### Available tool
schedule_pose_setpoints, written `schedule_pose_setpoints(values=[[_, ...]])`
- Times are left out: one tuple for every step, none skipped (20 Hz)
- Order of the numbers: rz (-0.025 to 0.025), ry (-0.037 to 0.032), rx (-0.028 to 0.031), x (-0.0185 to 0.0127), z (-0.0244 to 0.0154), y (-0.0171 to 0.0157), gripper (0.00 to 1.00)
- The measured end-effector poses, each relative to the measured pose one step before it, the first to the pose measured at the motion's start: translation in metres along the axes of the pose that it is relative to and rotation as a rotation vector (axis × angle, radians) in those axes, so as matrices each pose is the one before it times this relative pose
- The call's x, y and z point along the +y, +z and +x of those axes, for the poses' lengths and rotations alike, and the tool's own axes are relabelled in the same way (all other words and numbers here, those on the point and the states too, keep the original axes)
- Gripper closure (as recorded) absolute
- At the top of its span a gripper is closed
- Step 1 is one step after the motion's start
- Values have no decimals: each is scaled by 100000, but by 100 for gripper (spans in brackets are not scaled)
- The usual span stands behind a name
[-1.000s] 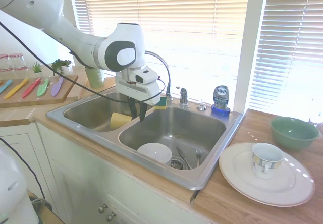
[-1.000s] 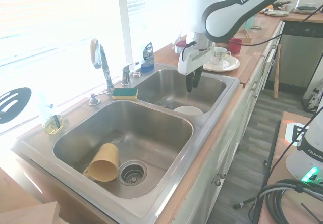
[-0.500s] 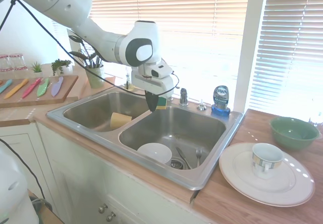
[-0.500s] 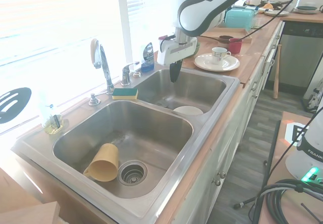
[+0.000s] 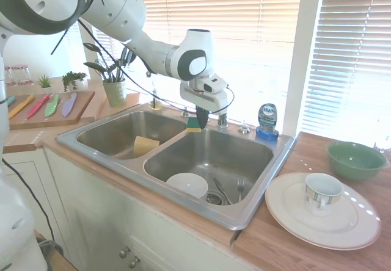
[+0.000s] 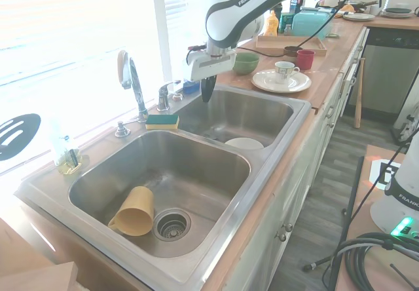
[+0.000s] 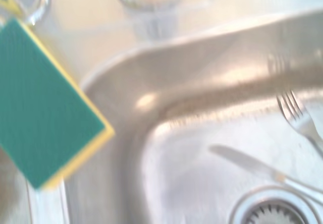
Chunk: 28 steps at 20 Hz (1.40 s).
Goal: Turn on the faucet
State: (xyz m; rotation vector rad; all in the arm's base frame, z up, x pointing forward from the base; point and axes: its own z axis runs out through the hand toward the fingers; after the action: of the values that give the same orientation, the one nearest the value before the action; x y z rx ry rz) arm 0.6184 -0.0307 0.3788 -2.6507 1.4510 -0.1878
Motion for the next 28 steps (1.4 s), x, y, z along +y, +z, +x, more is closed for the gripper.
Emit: schedule_pose_setpoints(values=[[1414, -151, 1097, -540, 295, 25, 100], [1872, -219, 1453, -584, 279, 76, 100], [2070, -195, 1621, -544, 268, 67, 100], [2032, -165, 1632, -475, 223, 109, 100], [1920, -147, 1587, -426, 203, 118, 100], [1462, -92, 1259, -348, 168, 113, 100], [1239, 118, 1129, -294, 151, 66, 100], [1160, 180, 977, -290, 111, 25, 100], [978, 13, 696, -284, 46, -40, 100], [939, -152, 582, -335, 46, -135, 100], [683, -141, 385, -284, 24, -170, 100], [649, -139, 352, -295, 15, -226, 100], [698, -179, 339, -318, 20, -265, 100], [500, -101, 180, -245, 1, -196, 100], [312, -72, 61, -157, -32, -107, 100], [281, -63, 53, -139, -27, -94, 100], [350, -56, 85, -165, -17, -122, 100], [424, 35, 72, -173, 3, -142, 100], [525, 52, 82, -210, 2, -172, 100], [566, 46, 106, -252, 28, -224, 100], [584, 146, 37, -244, 25, -217, 100], [539, 160, -40, -231, -2, -189, 100], [376, -37, 77, -182, -2, -150, 100], [362, -89, 98, -186, -10, -147, 100], [328, -84, 39, -188, -22, -144, 100], [406, -10, -50, -200, -47, -140, 100], [256, -146, 35, -147, -61, -85, 100], [102, -199, -52, -103, -112, -18, 100]])
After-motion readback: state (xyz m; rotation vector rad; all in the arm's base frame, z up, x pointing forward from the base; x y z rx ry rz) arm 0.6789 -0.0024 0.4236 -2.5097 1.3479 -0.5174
